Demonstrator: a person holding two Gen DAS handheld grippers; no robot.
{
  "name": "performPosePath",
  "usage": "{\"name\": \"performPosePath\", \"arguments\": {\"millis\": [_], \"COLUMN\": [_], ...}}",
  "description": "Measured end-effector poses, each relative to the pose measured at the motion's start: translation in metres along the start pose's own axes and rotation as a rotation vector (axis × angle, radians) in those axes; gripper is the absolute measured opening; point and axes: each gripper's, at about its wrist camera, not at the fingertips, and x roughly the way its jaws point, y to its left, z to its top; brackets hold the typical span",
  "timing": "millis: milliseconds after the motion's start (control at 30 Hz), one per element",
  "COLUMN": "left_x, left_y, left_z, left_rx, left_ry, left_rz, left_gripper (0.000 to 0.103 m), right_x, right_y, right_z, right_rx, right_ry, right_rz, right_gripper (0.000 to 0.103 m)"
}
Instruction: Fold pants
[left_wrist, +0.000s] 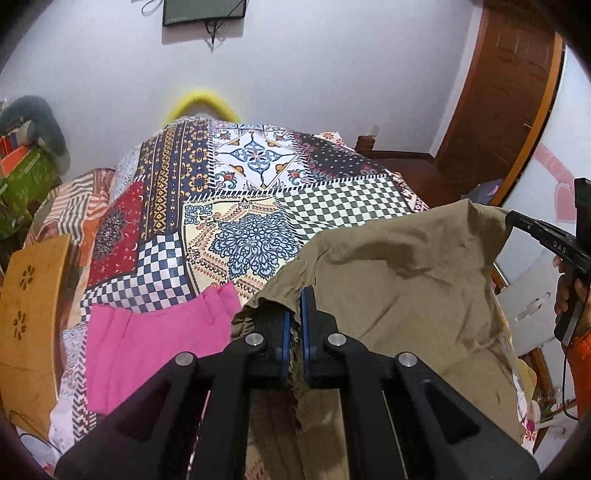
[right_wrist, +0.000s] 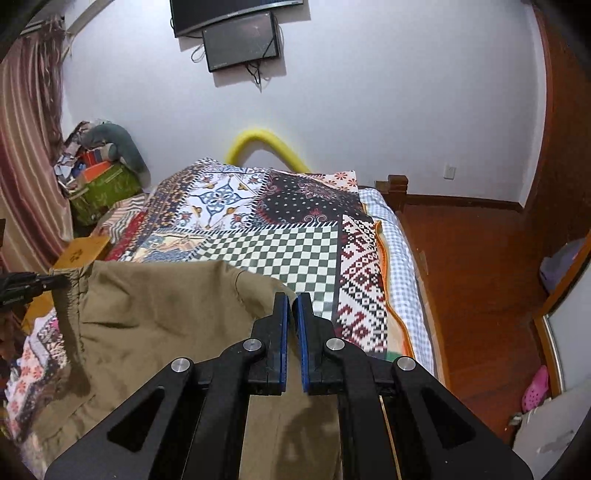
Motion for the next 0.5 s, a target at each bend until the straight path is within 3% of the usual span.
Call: {"name": "performPosePath", "arguments": {"millis": [500], "left_x": [-0.069], "left_y": [-0.026], "left_z": [-0.048], "left_rx": [0.043], "left_ry": [-0.023], "left_rz": [-0.015], "left_gripper": [0.004], "right_x": [-0.068], "right_y": [0.01], "right_z": [-0.039], "right_rx": [0.055], "right_ry": [-0.054], "right_rz": [0.031], "right_gripper": [0.005]}}
